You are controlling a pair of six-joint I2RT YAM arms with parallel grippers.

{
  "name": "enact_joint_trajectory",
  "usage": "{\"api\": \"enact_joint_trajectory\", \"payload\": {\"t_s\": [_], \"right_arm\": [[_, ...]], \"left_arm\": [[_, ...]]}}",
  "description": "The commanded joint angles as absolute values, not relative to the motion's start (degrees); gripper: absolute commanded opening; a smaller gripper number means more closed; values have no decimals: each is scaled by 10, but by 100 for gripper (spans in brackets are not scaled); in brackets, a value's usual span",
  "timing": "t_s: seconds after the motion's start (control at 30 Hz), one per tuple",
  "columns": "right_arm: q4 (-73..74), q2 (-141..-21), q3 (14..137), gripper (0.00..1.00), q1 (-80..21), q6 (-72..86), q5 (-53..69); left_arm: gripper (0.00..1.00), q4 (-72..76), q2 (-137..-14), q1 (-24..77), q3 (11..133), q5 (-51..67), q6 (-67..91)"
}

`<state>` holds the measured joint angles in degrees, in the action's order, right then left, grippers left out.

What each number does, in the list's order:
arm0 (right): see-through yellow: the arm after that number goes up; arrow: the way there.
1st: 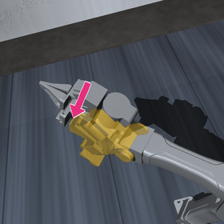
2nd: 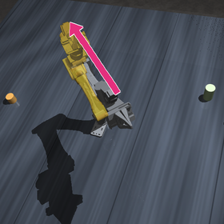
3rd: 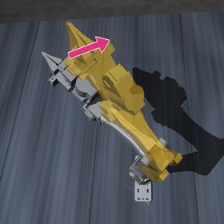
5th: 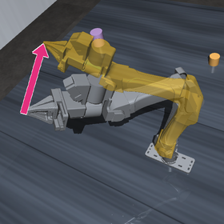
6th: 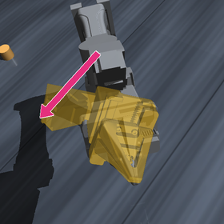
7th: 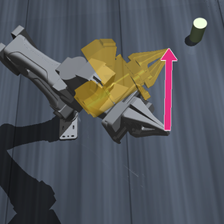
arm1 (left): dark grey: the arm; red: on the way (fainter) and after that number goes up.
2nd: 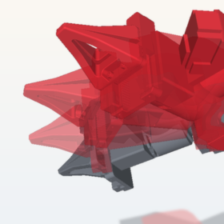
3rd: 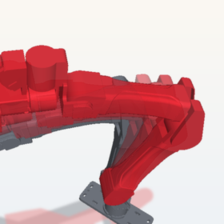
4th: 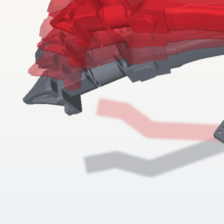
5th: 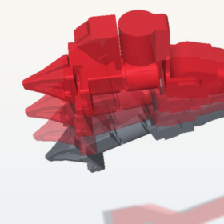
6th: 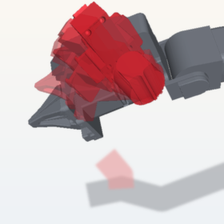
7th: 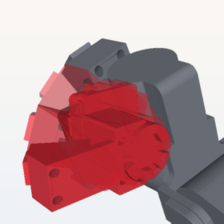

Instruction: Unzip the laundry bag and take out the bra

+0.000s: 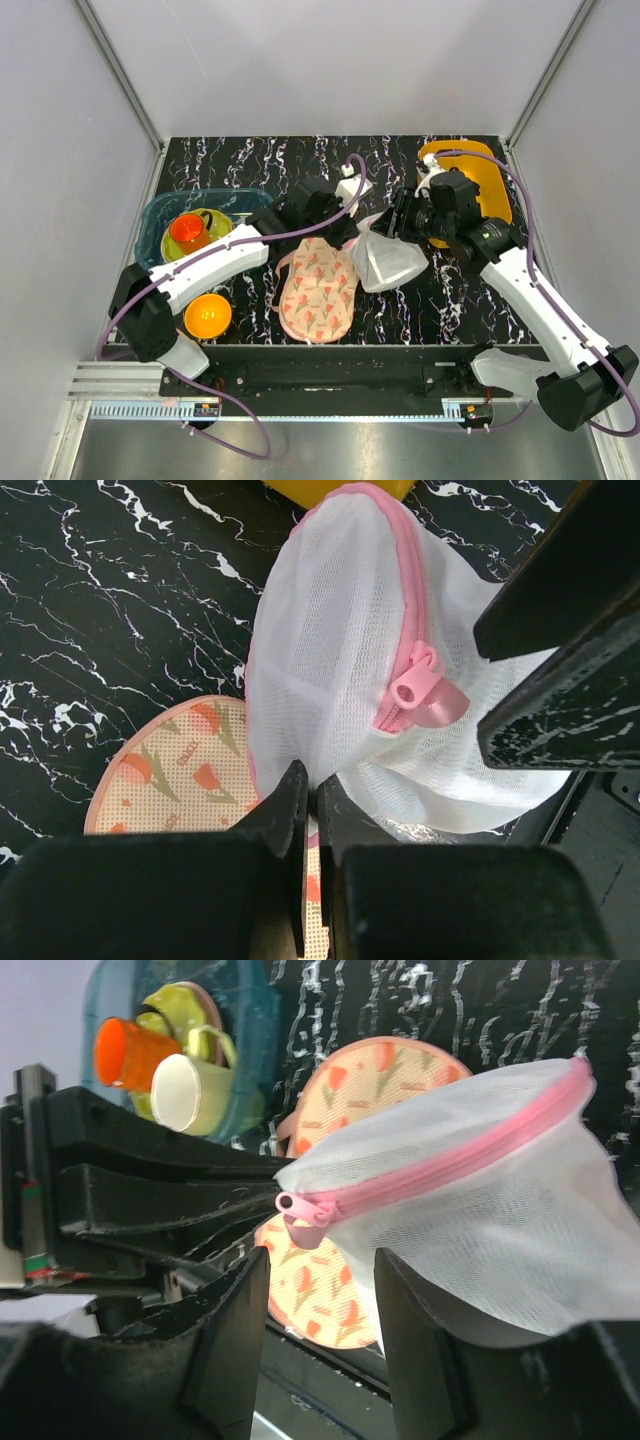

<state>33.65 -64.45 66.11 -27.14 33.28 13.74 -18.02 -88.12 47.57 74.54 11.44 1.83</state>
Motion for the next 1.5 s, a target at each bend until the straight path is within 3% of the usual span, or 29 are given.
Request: {"api": "enact_joint_trajectory", "payload": {"t_s": [0.0,0.3,0.73,1.0,1.17,1.47], "right_arm": [[395,-660,717,59,-297,302,10],[380,-686,724,65,-313,303,3],[351,-691,724,66,-337,306,4],[344,-642,680,63,-337,342,-136],[333,-581,646,66,-337,351,-200],[290,-594,643,62,-337,365,-65]], "left_arm": [[0,-170,-873,478,787,97,25],[0,-198,-877,480,805,100,36],[0,-212,-878,484,813,100,36],[0,-218,-871,484,803,91,33],[0,-217,-869,486,800,95,37],[0,-218,-867,486,793,94,40]]}}
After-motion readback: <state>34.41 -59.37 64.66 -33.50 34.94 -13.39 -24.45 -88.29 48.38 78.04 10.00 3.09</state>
